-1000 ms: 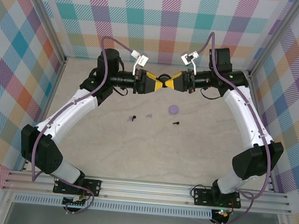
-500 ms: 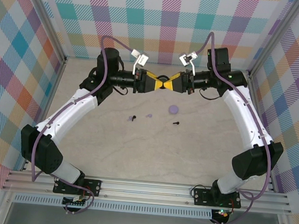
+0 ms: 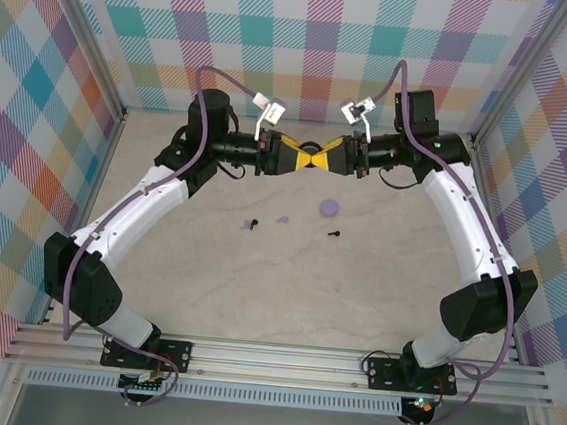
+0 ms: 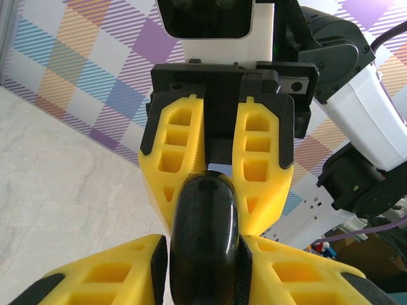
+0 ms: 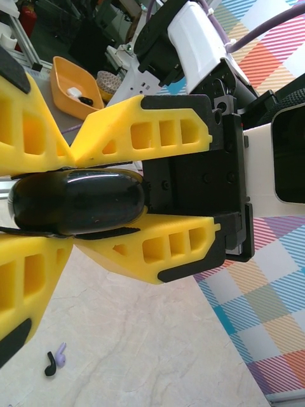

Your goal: Insert the wireless bluetooth earbuds into the charging case

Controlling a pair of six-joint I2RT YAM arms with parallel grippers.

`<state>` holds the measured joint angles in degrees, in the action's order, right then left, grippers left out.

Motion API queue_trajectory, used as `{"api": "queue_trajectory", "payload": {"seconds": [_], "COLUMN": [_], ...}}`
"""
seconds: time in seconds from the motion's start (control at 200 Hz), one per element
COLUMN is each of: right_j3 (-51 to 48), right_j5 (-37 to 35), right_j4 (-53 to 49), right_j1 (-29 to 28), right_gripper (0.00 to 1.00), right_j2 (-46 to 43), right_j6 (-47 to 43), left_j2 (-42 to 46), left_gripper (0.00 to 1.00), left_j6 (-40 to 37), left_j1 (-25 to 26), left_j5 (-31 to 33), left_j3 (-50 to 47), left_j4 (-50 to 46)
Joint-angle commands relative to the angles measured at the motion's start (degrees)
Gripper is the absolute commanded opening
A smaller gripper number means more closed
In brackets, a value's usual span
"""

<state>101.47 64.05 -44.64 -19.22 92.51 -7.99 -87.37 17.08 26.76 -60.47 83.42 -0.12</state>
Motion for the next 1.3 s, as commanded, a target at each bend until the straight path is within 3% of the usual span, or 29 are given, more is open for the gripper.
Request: {"api": "queue_trajectory", "payload": {"seconds": [0.0,0.295,0.47,0.605,0.705,0.825,1.05,1.295], "right_j3": [1.8,1.6,0.1,-1.7,-2.2,-2.2,-1.3,-0.5], "right_j5": [1.3,-0.1,-7.6,-13.0,-15.9,-17.6,-14.7,-15.3], "right_j4": [1.6,1.8,2.0,2.0,0.5,-1.9,-5.6,-7.8], "right_j1": [-0.7,-0.8,-0.8,-0.6,-0.5,-0.5,-0.6,-2.2], "right_gripper": [0.15,0.16,0.42,0.51,0.54,0.56,0.57,0.57], "right_j2": [-0.8,-1.2,-3.4,-6.1,-7.6,-8.6,-8.3,-7.8], "right_j6": [-0.3,-0.1,-0.5,-1.3,-3.0,-5.2,-9.1,-12.5], "left_j2": [-0.2,-0.3,0.3,3.0,6.6,8.9,6.2,5.0], "left_gripper": [0.35,0.20,0.14,0.14,0.10,0.09,0.12,0.11], "left_j6": [-0.4,-0.3,-3.9,-8.1,-15.7,-23.1,-28.4,-28.4], "left_j1": [0.8,0.9,0.9,0.9,1.0,1.4,1.4,2.3], "left_j5": [-0.8,0.1,7.1,12.2,11.7,14.3,4.0,0.9], "left_j3": [1.8,1.8,2.1,-4.1,-11.9,-12.8,-9.6,-8.8], "left_j4": [-0.8,-1.1,-5.2,2.4,12.0,8.4,5.3,7.5]}}
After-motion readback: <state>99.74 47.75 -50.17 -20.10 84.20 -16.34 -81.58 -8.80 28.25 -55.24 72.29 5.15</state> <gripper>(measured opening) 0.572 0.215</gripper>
